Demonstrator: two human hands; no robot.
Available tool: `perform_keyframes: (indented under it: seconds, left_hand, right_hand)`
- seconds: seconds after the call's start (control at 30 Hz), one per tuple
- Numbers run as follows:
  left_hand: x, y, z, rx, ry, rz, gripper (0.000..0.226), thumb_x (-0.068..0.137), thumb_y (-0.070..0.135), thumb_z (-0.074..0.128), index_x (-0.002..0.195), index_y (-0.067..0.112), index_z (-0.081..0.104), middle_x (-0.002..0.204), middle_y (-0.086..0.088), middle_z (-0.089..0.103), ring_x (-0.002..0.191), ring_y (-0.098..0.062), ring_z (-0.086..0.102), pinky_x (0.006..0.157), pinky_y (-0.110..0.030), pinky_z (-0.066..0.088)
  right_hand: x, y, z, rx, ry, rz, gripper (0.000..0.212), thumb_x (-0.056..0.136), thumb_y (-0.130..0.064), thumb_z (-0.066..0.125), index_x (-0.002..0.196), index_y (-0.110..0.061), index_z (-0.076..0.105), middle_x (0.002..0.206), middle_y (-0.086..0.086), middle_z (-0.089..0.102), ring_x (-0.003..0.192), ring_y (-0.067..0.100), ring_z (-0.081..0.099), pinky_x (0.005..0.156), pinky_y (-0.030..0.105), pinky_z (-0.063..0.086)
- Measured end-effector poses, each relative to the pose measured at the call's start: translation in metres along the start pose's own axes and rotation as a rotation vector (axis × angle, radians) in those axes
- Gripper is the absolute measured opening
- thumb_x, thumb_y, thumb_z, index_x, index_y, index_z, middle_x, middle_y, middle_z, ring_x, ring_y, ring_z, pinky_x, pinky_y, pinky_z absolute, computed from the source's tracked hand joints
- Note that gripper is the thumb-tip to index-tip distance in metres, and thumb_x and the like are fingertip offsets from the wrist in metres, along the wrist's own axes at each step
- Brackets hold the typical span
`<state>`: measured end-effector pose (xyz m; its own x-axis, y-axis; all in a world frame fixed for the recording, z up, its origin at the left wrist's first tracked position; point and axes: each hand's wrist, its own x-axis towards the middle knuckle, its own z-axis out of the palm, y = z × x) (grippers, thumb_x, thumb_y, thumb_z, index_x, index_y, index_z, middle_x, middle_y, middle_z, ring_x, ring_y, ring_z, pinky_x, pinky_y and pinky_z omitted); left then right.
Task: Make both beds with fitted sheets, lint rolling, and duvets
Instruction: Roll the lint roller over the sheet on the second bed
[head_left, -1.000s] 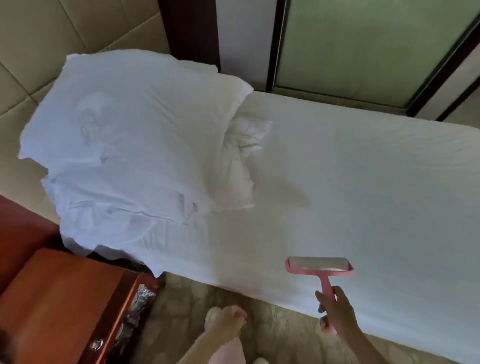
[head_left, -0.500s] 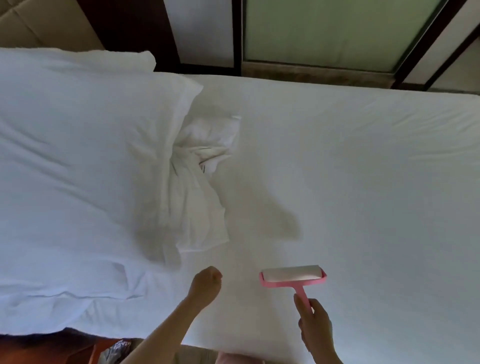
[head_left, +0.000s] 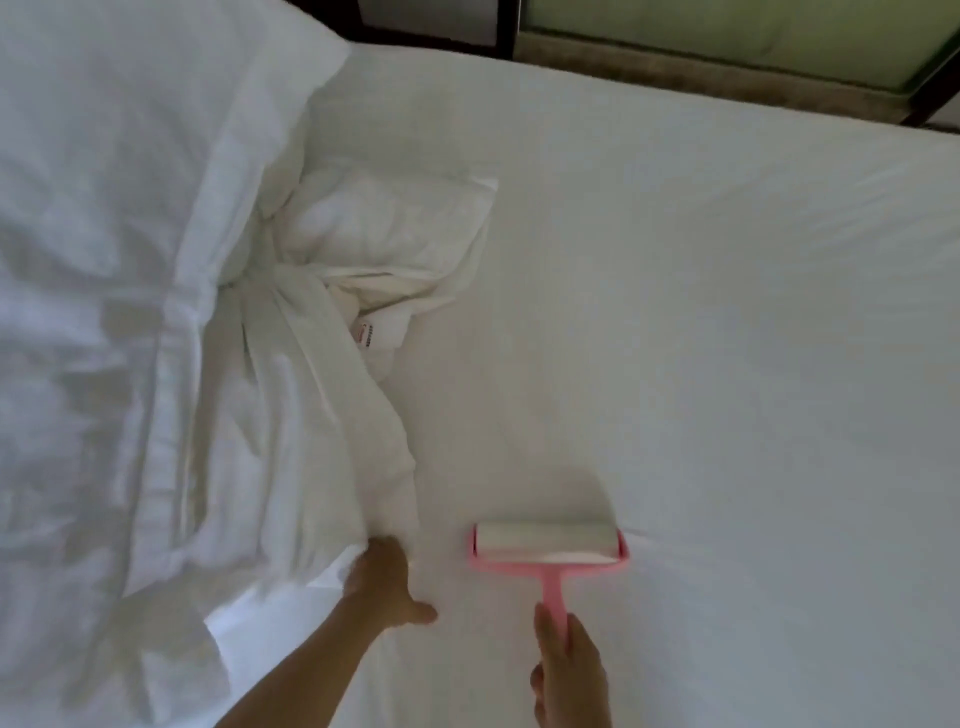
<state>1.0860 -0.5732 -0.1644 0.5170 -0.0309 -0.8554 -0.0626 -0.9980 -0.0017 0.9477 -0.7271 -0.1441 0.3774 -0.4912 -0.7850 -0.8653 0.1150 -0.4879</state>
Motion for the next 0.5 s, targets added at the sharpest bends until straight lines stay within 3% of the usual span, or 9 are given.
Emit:
perform_keyframes:
  seconds: [0.07,0.2,0.33,0.5]
  left_hand:
    - [0.013,0.001,-0.002,0.055,-0.047,0.015,0.119,0.061,0.061,0.077,0.147,0.005,0.017,0.147,-0.01,0.032,0.135,-0.024,0.038,0.107,-0.034,0.037]
    - [0.026,0.006,-0.006,0.157,-0.127,0.042,0.124,0.063,0.063,0.075,0.148,-0.001,0.012,0.151,-0.015,0.027,0.138,-0.027,0.033,0.111,-0.033,0.033]
    - [0.035,-0.001,-0.001,0.119,-0.126,0.053,0.122,0.058,0.064,0.078,0.145,0.001,0.02,0.146,-0.012,0.035,0.134,-0.026,0.039,0.109,-0.031,0.035]
    - [0.037,-0.004,0.003,0.104,-0.087,0.059,0.129,0.051,0.064,0.081,0.145,0.0,0.019,0.149,-0.014,0.029,0.139,-0.026,0.03,0.114,-0.03,0.027]
  right_hand:
    - [0.022,-0.026,0.007,0.046,-0.022,-0.043,0.034,0.092,-0.044,0.052,0.079,-0.013,0.053,0.045,0.0,0.048,0.039,0.017,0.044,0.044,0.026,0.034]
    - [0.066,-0.082,0.018,0.061,-0.044,-0.176,0.032,0.095,-0.042,0.047,0.074,-0.018,0.048,0.05,-0.001,0.047,0.038,0.012,0.041,0.042,0.024,0.03]
    - [0.093,-0.13,0.016,0.098,-0.1,-0.204,0.031,0.097,-0.041,0.046,0.075,-0.018,0.046,0.053,0.003,0.043,0.036,0.013,0.036,0.034,0.019,0.026]
    - [0.132,-0.211,0.023,0.195,-0.16,-0.162,0.029,0.096,-0.043,0.046,0.078,-0.021,0.045,0.056,0.005,0.04,0.033,0.014,0.032,0.036,0.016,0.024]
